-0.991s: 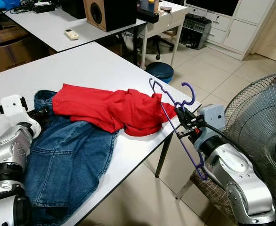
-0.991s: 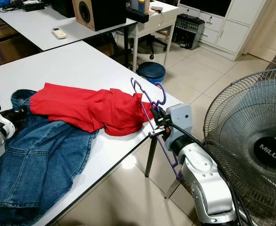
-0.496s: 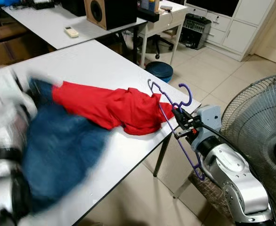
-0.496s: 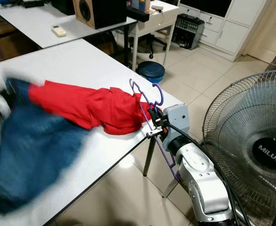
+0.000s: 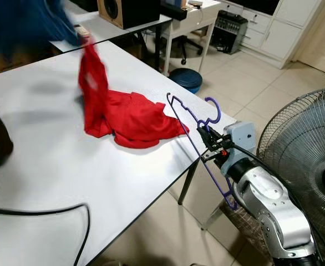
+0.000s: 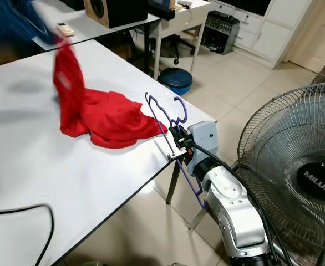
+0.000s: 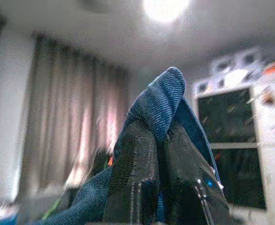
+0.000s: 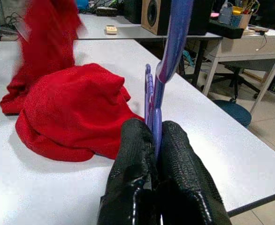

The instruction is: Hang hanger

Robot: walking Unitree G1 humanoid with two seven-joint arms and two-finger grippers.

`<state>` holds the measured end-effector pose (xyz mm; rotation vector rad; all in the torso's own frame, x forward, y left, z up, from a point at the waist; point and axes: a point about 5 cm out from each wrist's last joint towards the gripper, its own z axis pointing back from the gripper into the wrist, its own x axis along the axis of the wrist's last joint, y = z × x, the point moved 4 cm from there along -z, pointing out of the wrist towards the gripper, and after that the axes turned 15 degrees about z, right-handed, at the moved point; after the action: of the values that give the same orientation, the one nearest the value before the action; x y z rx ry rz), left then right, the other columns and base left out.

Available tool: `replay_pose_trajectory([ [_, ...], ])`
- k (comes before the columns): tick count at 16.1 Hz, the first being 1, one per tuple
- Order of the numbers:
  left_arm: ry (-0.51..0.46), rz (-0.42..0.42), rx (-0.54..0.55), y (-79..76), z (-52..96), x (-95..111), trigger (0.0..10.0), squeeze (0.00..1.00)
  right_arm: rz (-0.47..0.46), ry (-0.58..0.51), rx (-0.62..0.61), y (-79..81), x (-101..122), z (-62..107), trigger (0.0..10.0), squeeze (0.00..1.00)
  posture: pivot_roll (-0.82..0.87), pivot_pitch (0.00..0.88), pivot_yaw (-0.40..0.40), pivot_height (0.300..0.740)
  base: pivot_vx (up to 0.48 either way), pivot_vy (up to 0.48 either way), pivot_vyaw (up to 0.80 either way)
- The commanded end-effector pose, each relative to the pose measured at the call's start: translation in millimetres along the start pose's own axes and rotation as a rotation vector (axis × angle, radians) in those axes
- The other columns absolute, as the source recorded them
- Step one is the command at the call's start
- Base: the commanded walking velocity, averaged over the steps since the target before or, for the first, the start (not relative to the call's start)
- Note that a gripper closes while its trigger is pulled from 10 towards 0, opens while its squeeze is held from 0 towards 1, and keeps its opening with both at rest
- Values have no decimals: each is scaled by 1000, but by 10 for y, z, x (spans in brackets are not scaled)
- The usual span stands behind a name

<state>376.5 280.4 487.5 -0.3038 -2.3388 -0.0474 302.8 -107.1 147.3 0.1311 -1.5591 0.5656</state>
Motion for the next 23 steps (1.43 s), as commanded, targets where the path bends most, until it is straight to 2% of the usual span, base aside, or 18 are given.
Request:
replay_pose_trajectory([
  [1, 7, 12, -68, -46, 48, -33, 0, 0, 19, -8, -30, -48, 14, 24, 10000, 0, -97, 0, -31, 740, 0, 0, 0],
  [2, 17, 20, -91, -64, 70, -70, 0, 0, 19, -9, -30, -44, 17, 25, 10000, 0, -97, 0, -31, 740, 0, 0, 0],
  [4, 132, 80, -161, -89, 360, -462, 0, 0, 20, -16, -36, -51, 27, 22, 10000, 0, -90, 0, -35, 740, 0, 0, 0],
  [5, 164, 113, -181, -119, 482, -593, 0, 0, 20, -20, -38, -61, 33, 17, 10000, 0, -90, 0, -35, 740, 0, 0, 0],
  [6, 266, 197, -250, -300, 924, -1008, 0, 0, 18, -34, -41, -78, 58, 3, 10000, 0, -85, 0, -41, 740, 0, 0, 0],
  [7, 371, 246, -328, -533, 1342, -1322, 0, 0, 12, -47, -43, -91, 83, -1, 10000, 0, -80, 0, -51, 740, 0, 0, 0],
  [8, 469, 243, -397, -703, 1623, -1540, 0, 0, 5, -54, -46, -102, 96, -5, 10000, 0, -80, 0, -54, 740, 0, 0, 0],
  [9, 619, 207, -465, -847, 1971, -1802, 0, 0, 1, -63, -49, -120, 116, -11, 10000, 0, -77, 0, -62, 740, 0, 0, 0],
  [11, 712, 110, -450, -777, 2122, -1971, 0, 0, -37, -72, -71, -203, 129, 16, 10000, 0, -78, 0, -62, 740, 0, 0, 0],
  [13, 743, 82, -437, -751, 2169, -1924, 0, 0, -56, -72, -113, -327, 117, 95, 10000, 0, -93, 0, -53, 740, 0, 0, 0],
  [15, 809, 16, -425, -608, 2301, -1872, 0, 0, -17, -31, -177, -493, 24, 238, 10000, 0, -118, 0, -38, 740, 0, 0, 0],
  [17, 843, -8, -438, -538, 2381, -1812, 0, 0, 17, 32, -202, -562, -107, 330, 10000, 0, -125, 0, -38, 740, 0, 0, 0],
  [18, 844, -11, -440, -530, 2385, -1791, 1843, 0, 19, 49, -207, -576, -142, 352, 10000, 0, -128, 0, -41, 740, 0, 0, 0],
  [19, 847, -31, -404, -453, 2367, -1755, 3451, 0, 12, 76, -175, -537, -205, 388, 10000, 0, -137, 0, -38, 740, 0, 0, 0],
  [20, 869, -100, -364, -347, 2363, -1754, 1765, 0, 17, 98, -129, -468, -254, 416, 10000, 0, -141, 0, -37, 740, 0, 0, 0],
  [21, 879, -234, -287, -161, 2325, -1772, 0, 0, 31, 126, -97, -402, -324, 458, 10000, 0, -139, 0, -40, 740, 0, 0, 0],
  [22, 815, -275, -218, -102, 2193, -1743, 0, 0, 32, 144, -90, -357, -385, 502, 10000, 0, -140, 0, -38, 740, 0, 0, 0],
  [23, 784, -243, -224, -160, 2143, -1721, 0, 0, 28, 143, -93, -352, -385, 509, 10000, 0, -142, 0, -37, 740, 0, 0, 0],
])
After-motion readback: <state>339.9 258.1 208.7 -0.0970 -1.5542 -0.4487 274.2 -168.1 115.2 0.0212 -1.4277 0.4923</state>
